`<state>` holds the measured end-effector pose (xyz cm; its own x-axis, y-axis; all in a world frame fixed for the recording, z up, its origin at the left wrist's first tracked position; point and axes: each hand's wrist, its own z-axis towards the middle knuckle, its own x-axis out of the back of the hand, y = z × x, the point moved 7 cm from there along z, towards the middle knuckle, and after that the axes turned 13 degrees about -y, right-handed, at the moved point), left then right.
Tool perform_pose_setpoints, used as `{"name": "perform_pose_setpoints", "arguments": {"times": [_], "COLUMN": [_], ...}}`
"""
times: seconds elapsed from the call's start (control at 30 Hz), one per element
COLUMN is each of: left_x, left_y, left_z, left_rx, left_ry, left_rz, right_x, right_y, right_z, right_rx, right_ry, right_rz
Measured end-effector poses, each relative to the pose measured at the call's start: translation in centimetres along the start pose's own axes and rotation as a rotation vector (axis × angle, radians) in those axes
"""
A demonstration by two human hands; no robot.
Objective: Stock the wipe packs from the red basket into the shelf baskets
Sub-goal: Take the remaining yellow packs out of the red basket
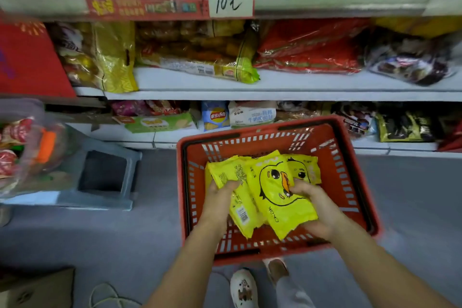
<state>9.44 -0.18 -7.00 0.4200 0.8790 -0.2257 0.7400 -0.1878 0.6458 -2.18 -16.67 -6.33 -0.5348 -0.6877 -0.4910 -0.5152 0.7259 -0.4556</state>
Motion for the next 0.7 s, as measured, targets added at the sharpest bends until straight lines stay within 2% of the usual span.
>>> {"name": "perform_pose_setpoints", "arguments": {"times": [0.07, 0.13, 0.27, 0.3, 0.37, 0.43, 0.6, 0.7], "left_x": [-1.6, -3.5, -5.9, -6.6, -8.1, -10.0, -14.7, -19.4], "left_y": [1.3, 3.2, 6.0, 6.7, 7.9, 8.9, 10.3, 11.2], "left_z": [-2.2, -4.8, -9.6, -10.6, -12.0, -13.1, -14.8, -16.7], "left_rx": [0.001, -0.057, -0.159, -0.171, -0.207, -0.234, -0.246, -0.25], "left_ry": [-0.122, -0.231, -0.218, -0.208, -0.195, -0.206, -0.16, -0.22], "left_rz": [-0.132, -0.069, 0.082, 0.115, 0.163, 0.17, 0.137, 0.135], "right_x": [-1.8, -3.9, -6.4, -6.8, -7.3, -7.2, -5.1, -1.9], "right_y": [-0.6, -1.6, -4.4, -5.1, -6.4, -7.7, -10.9, -12.7], "right_z": [-2.4, -5.0, -9.9, -11.2, -13.9, -16.6, -21.9, -24.8], "right_rx": [-0.022, -0.051, 0.005, 0.031, 0.094, 0.186, 0.396, 0.561], "right_ry": [-0.113, -0.181, -0.205, -0.207, -0.148, -0.086, 0.039, 0.187], "right_rz": [0.026, -0.033, -0.215, -0.325, -0.579, -0.66, -0.633, -0.485]}}
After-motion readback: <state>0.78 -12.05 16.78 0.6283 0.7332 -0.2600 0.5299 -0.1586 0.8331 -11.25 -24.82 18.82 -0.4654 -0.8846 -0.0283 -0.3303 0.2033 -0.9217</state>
